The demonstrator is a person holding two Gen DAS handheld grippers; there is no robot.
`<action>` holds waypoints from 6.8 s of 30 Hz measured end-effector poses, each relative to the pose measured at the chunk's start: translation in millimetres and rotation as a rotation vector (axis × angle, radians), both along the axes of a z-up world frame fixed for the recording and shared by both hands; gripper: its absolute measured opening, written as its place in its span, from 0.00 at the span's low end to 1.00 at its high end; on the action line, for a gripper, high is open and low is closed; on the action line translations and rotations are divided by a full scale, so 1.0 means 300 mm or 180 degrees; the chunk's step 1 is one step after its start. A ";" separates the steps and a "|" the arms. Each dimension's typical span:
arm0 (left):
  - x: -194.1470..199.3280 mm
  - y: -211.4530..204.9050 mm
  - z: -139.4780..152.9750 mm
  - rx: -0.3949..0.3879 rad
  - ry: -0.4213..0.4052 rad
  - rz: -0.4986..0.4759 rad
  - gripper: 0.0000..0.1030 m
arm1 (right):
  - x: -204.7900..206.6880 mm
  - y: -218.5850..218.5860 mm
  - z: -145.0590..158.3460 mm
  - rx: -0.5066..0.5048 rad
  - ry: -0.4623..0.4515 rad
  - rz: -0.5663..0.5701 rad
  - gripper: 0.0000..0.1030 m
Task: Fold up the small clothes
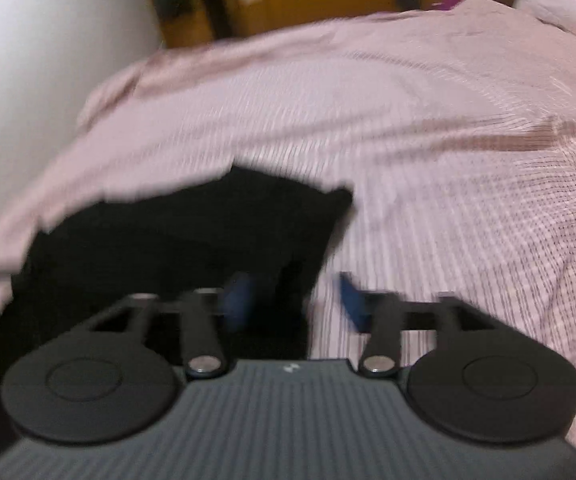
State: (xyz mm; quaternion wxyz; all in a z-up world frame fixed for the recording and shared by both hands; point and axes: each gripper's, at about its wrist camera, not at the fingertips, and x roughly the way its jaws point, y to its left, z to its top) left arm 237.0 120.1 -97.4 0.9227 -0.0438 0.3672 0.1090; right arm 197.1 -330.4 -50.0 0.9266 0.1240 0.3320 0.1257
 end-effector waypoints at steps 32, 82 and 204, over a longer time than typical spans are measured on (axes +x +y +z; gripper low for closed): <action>-0.009 0.003 -0.010 -0.0007 -0.0051 0.0007 0.83 | -0.246 0.309 -0.017 -0.0694 -0.0192 0.1386 0.57; 0.133 0.075 -0.050 0.0245 -0.0338 0.0185 0.90 | 0.188 0.254 -0.043 -0.0728 -0.0320 0.0711 0.47; -0.834 0.116 0.036 -0.2277 -0.0012 -0.0618 0.09 | -0.664 0.092 -0.077 0.1489 -0.0077 0.0297 0.09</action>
